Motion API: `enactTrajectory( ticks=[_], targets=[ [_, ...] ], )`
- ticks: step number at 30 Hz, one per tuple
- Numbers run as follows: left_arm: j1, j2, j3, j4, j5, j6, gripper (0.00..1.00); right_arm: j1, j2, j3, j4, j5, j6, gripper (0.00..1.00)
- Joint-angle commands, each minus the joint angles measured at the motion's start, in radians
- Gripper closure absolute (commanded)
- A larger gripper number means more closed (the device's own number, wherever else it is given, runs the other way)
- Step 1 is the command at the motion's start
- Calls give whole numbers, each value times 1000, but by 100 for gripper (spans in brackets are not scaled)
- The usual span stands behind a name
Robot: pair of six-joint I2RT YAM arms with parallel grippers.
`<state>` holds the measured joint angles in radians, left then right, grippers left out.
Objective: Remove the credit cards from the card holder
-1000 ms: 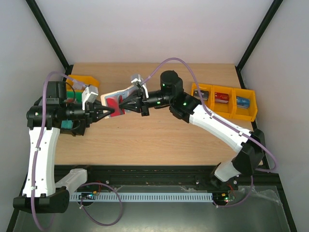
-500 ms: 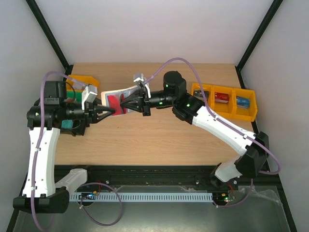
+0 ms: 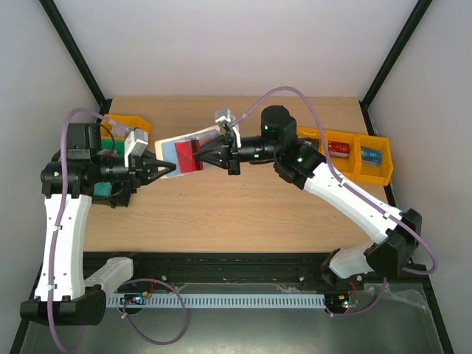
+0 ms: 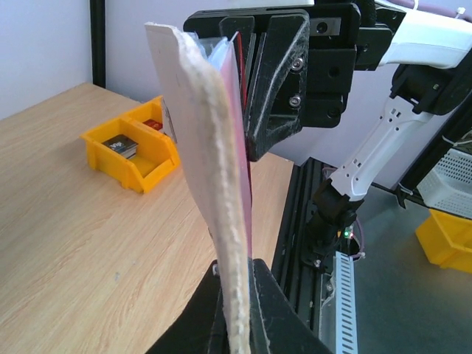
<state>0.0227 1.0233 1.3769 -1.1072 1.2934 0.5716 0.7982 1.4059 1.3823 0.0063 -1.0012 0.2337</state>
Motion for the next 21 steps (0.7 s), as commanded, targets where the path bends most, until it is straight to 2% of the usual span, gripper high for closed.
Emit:
enactTrajectory(
  ticks=[1,4,11,15,21],
  targets=[
    [6,-13,-5,2,30,2,98,-33,-41,-6,-39,49,-46,98],
    [7,-17,-17,45,0,-53,98,-61,-61,-3,-103,81,-75,98],
    [7,-29,-134,286,-186,-345,98,-176,-146,-7,-213,146,-120,98],
    [6,-35,-260,407,-241,-490,98,-252,-179,-12,-248,182,-111,98],
    [-12,0,-523,677,-214,-783,98,-318,-176,-22,-248,189,-91,98]
  ],
)
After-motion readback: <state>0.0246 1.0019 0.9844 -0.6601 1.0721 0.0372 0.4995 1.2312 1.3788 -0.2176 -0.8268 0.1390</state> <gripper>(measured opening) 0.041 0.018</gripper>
